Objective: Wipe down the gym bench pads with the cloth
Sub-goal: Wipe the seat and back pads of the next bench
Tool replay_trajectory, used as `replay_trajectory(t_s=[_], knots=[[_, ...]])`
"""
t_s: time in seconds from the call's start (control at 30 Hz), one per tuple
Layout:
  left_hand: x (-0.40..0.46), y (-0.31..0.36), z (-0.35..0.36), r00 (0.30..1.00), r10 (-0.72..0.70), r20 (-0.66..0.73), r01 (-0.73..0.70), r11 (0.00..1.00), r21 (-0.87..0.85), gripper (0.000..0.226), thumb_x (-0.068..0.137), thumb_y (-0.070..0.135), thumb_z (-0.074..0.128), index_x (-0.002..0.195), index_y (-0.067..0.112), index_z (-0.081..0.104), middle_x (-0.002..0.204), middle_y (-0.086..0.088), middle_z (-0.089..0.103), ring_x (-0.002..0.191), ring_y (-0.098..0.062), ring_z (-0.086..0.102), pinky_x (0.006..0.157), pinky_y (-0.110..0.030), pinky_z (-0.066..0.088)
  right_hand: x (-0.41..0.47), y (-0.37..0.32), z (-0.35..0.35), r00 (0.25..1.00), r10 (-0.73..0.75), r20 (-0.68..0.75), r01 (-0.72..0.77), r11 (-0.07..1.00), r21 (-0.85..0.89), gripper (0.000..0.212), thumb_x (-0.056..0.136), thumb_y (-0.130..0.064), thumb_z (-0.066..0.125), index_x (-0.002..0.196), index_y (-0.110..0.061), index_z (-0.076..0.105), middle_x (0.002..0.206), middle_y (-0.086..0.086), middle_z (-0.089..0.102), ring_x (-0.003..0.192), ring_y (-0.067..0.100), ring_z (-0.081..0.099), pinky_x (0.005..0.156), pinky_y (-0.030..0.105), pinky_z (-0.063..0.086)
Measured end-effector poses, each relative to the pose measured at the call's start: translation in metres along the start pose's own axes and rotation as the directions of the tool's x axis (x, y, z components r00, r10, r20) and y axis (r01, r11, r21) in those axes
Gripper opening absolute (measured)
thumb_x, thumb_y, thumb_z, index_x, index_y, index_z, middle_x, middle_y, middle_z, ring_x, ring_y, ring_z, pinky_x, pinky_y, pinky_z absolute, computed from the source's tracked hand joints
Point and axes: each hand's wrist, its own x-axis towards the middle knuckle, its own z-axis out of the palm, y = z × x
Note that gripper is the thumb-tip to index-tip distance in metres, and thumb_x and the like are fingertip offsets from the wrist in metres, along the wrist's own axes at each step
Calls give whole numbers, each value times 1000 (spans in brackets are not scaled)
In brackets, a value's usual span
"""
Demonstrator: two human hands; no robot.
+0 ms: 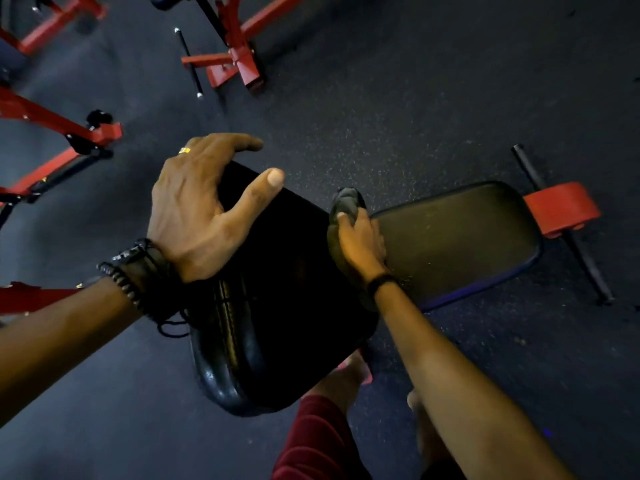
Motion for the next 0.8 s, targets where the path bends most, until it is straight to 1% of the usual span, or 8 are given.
replay_trajectory(t_s=[0.07,0.2,0.3,0.43,0.53,0.63,0.7,0.8], knots=[[-1,0,0,1000,5,-12,-5,1000,8,64,87,66,39,125,21,61,113,17,52,112,-11,51,90,-29,34,-53,14,-21,994,-101,38,97,991,92,59,99,-54,40,150,-29,24,146,11,45,129,34,47,105,40,38],[0,1,1,1000,19,-4,-19,1000,13,63,86,67,38,124,22,62,114,16,54,109,-4,47,91,-29,34,-111,53,-41,979,-186,85,169,970,178,56,95,-55,48,145,-43,26,135,-5,54,113,14,55,84,18,44],[0,-1,1,1000,27,-10,-27,1000,4,60,87,66,40,121,22,63,118,11,61,113,-10,53,93,-30,36,-72,48,-17,978,-203,38,198,974,107,55,91,-67,47,141,-52,30,143,-3,44,125,19,46,99,31,35],[0,-1,1,999,31,11,-32,999,17,59,88,66,39,120,23,64,122,9,64,116,-11,53,93,-29,37,-1,29,9,973,-221,68,198,949,245,44,86,-77,47,126,-62,41,146,-10,37,125,13,38,106,33,29],[1,0,1,999,39,28,-40,999,23,60,88,66,38,121,23,63,123,9,63,116,-10,53,93,-28,36,27,54,8,992,-128,16,121,968,220,48,89,-68,51,133,-48,49,134,-5,50,112,18,49,98,34,38],[1,-1,1,999,45,10,-45,999,9,60,88,66,39,124,24,61,124,11,61,113,-8,53,94,-29,36,21,94,5,998,70,1,-69,975,213,51,96,-55,50,140,-31,43,136,15,45,110,33,50,92,37,39],[1,-1,1,999,43,-1,-43,999,1,61,88,66,39,128,26,59,124,15,57,112,-3,49,95,-29,34,6,111,4,996,90,18,-92,964,251,51,97,-51,50,143,-31,41,140,14,41,115,34,49,100,42,41],[0,-2,2,999,45,-9,-45,999,-1,61,88,65,40,133,27,55,124,18,53,113,-1,47,95,-30,34,-9,105,8,998,41,41,-51,957,287,66,87,-68,55,144,-40,36,135,5,36,115,28,44,107,44,40]])
